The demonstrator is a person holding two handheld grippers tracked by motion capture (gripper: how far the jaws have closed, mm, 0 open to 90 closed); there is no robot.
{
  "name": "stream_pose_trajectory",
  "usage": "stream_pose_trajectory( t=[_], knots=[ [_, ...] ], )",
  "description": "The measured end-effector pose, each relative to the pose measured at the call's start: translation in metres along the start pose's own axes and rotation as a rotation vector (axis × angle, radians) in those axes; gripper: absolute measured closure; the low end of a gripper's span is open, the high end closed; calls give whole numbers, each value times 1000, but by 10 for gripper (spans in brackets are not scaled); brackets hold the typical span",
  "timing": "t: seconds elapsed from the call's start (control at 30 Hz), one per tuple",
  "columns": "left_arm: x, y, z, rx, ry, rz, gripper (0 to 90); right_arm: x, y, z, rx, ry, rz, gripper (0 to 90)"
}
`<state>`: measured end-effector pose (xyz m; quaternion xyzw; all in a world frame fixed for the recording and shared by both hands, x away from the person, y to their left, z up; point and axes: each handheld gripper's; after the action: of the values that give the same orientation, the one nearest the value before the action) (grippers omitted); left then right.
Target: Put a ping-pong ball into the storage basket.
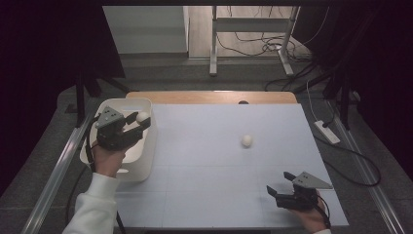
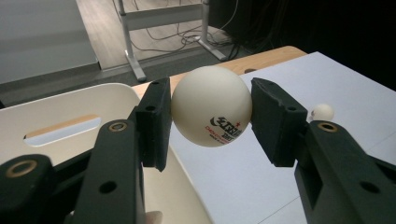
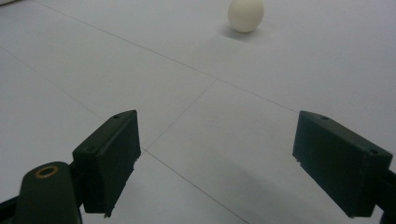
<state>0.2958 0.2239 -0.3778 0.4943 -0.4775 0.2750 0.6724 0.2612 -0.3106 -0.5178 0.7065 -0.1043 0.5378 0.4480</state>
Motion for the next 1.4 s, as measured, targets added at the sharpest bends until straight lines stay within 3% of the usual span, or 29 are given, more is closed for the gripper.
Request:
stream_pose_trajectory(
  t=[0.93,1.17,1.4],
  knots=[
    [-11,5,-29,85,47,-29,506,0,0,0,-3,-1,-5,150],
    [-14,2,-36,120,66,-60,506,0,0,0,-3,1,-4,150],
    [-14,-5,-36,128,57,-92,506,0,-1,0,1,-2,-5,150]
  ],
)
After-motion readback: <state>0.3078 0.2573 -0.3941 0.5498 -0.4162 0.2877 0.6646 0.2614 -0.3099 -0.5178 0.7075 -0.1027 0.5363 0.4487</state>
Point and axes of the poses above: each handheld gripper's, and its own axes: y roughly backward along the jaws, x roughly out of its top, z roughly to its right, and after that the axes turned 3 degrees about x, right-handed
